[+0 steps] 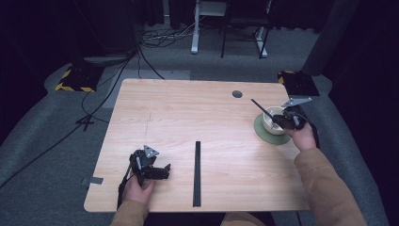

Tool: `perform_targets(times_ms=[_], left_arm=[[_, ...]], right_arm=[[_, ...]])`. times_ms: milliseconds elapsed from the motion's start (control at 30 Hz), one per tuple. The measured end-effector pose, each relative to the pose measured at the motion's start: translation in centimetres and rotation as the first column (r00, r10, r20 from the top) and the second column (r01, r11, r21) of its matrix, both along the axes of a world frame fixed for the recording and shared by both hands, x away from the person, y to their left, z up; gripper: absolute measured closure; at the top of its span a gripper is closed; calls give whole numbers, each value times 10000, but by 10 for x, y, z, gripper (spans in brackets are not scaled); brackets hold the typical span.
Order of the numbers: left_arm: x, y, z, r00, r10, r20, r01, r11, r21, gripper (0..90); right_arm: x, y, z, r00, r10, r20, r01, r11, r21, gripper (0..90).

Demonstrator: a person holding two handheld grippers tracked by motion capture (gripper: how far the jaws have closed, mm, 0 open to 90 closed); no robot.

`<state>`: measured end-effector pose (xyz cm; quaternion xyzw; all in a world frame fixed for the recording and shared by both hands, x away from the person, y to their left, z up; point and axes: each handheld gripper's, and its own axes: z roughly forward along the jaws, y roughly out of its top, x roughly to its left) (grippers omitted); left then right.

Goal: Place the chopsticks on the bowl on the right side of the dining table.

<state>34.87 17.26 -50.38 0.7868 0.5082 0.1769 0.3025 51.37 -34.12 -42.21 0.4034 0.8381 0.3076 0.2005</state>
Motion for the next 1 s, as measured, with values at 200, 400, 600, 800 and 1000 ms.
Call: perform_targets(times_ms=[200, 400, 600, 800, 1000], left_arm=[[0, 0, 0, 10000, 2, 1, -2, 10000, 4, 3], [0, 0, 0, 10000, 2, -1, -2, 10000, 1, 3], [0, 0, 0, 10000, 2, 0, -2, 10000, -2, 3], [0, 0, 0, 10000, 27, 20, -27, 10000, 18, 3], [0, 0, 0, 10000, 31, 21, -31, 10000, 15, 3]], right_arm=[[-10, -8, 9, 9988, -222, 443, 187, 9969, 771, 629], [-32, -13, 18, 9960, -490, 753, 416, 9944, 971, 537], [-53, -27, 17, 9850, -1534, 792, 1409, 9794, 1447, 424], [-65, -35, 5, 9843, -1626, 683, 1546, 9818, 1100, 416], [-65, -37, -5, 9822, -1787, 574, 1747, 9822, 685, 421]])
